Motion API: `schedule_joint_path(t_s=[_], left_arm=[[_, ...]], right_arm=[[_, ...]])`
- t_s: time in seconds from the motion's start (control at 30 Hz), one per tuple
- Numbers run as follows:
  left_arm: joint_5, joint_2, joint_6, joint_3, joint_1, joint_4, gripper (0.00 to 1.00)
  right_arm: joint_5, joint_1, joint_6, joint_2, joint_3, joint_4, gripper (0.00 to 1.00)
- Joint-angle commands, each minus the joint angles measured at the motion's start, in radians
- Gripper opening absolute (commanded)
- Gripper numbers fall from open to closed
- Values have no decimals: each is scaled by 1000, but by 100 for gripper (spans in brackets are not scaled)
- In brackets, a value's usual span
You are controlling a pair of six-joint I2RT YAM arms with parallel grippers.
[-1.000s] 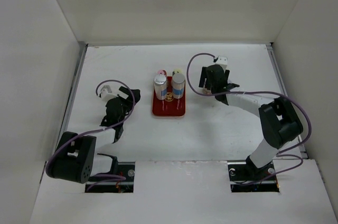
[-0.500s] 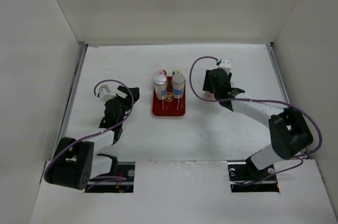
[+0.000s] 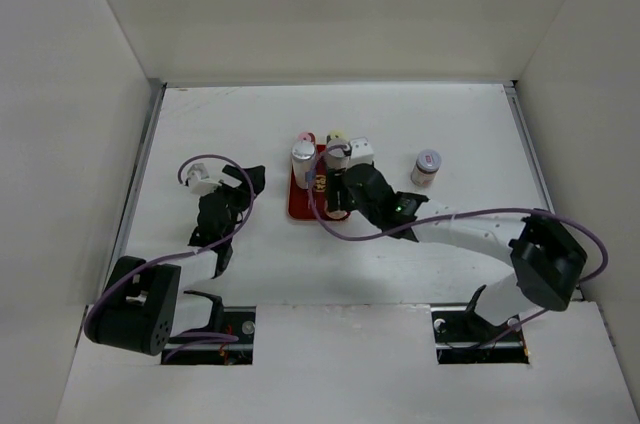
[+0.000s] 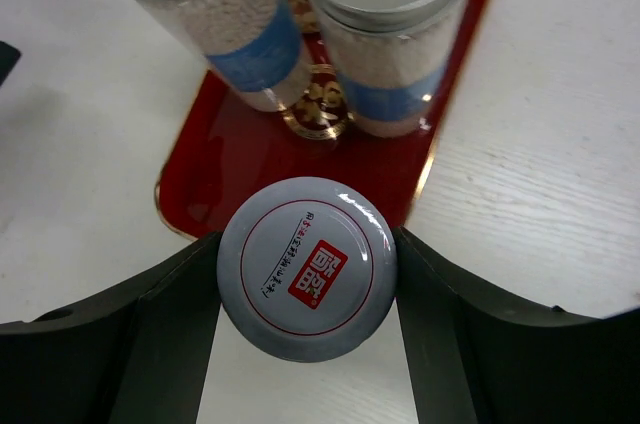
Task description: Organize the condiment bottles
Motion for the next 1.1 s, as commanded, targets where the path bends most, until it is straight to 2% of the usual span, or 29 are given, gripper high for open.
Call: schedule_joint_path(t_s=[0.0, 0.37, 0.67, 0.9, 1.07], left_arm=[[7, -23, -10, 21, 1, 30, 100], [13, 14, -25, 26, 16, 16, 100], [22, 15, -31, 29, 16, 16, 100], [24, 12, -33, 29, 14, 15, 100], [27, 17, -36, 26, 28, 15, 100]], right_arm=[[-6, -6, -22, 39, 125, 201, 55], [-26, 26, -39, 263, 281, 229, 56], [-16, 74, -59, 360, 351, 218, 63], [-13, 94, -70, 317, 335, 210, 84], [-1, 94, -88, 150, 230, 177, 87]])
